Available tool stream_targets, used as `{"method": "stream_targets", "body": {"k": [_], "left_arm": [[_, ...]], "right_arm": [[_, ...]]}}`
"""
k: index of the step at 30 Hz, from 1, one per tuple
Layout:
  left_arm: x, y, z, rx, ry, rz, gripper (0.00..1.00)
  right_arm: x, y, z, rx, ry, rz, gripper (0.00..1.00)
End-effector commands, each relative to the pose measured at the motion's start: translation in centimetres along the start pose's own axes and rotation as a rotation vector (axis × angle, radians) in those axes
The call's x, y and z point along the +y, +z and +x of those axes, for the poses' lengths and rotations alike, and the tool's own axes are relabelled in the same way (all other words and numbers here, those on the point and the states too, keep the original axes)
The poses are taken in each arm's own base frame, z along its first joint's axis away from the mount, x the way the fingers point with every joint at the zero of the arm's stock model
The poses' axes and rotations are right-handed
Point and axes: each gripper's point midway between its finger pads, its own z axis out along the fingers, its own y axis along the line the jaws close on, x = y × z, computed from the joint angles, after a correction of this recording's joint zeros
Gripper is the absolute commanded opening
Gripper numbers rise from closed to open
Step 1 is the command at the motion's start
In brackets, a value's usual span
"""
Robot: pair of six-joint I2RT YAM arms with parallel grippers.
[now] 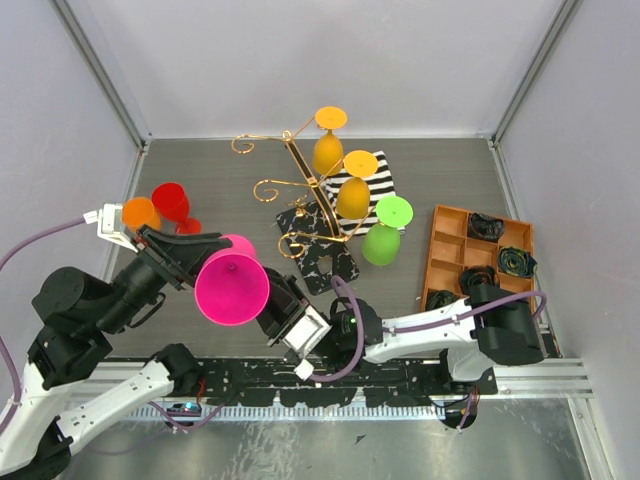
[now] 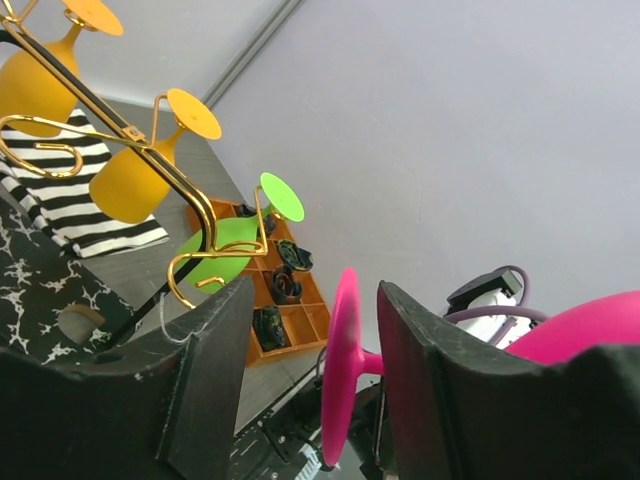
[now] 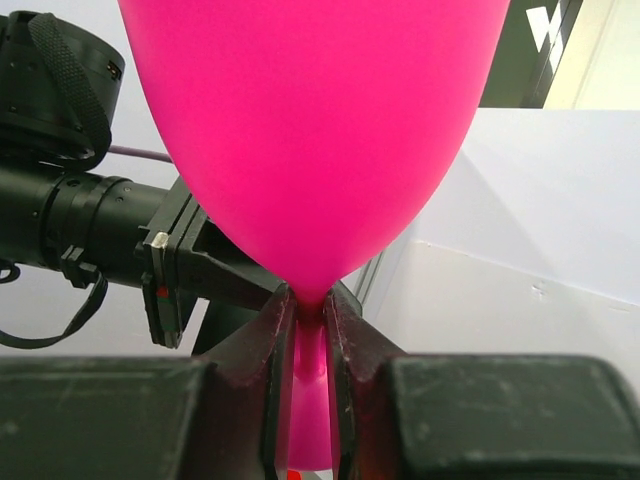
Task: Place the wine glass upside down on the wine glass rack
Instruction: Pick up the wine glass at the corner of the board, then turn the wine glass upside down at the wine rack.
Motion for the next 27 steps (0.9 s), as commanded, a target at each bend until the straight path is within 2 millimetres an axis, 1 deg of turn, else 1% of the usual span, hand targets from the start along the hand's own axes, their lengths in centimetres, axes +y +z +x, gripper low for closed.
{"method": "stream_targets", "body": {"k": [1, 4, 8, 10, 12, 18, 21, 22, 23, 25, 27], "left_arm": [[-1.3, 0.1, -0.4, -0.011, -0.016, 0.06, 0.56], [-1.3, 0.2, -0.3, -0.009, -0.017, 0.059, 0.47], [-1.4, 0.3, -0.3, -0.011, -0.022, 0.065, 0.39], [-1.4, 0.3, -0.2, -0.007, -0.022, 0.065, 0.34], [-1.2, 0.5, -0.2, -0.006, -0.021, 0.06, 0.27], [-1.0, 0.7, 0.1, 0.001, -0.021, 0.049, 0.01], [-0.9, 0.7, 0.0, -0.002, -0.016, 0.045, 0.0], [-0.9, 0.7, -0.1, -0.003, -0.013, 0.044, 0.0], [-0.9, 0.7, -0.2, -0.005, -0.01, 0.041, 0.0], [-0.7, 0.7, -0.4, -0.012, 0.008, 0.025, 0.0], [-0.4, 0.6, -0.8, -0.018, 0.032, 0.003, 0.0]], "right_arm": [[-3.1, 1.3, -2.6, -0.102, -0.003, 0.108, 0.01], [-3.2, 1.5, -1.8, -0.095, -0.004, 0.117, 0.01], [-3.4, 1.7, -0.6, -0.075, -0.022, 0.129, 0.01], [-3.5, 1.8, -0.3, -0.073, -0.024, 0.133, 0.01], [-3.5, 1.7, -0.1, -0.071, -0.019, 0.135, 0.01], [-3.6, 1.6, 0.1, -0.066, -0.018, 0.133, 0.01], [-3.3, 1.5, 0.2, -0.056, -0.012, 0.119, 0.02], [-3.2, 1.5, 0.3, -0.05, -0.003, 0.11, 0.04], [-2.9, 1.4, 0.5, -0.04, 0.001, 0.096, 0.09], [-2.3, 1.4, 1.0, -0.015, 0.005, 0.063, 0.24], [-1.9, 1.3, 1.3, 0.0, 0.022, 0.047, 0.34]]}}
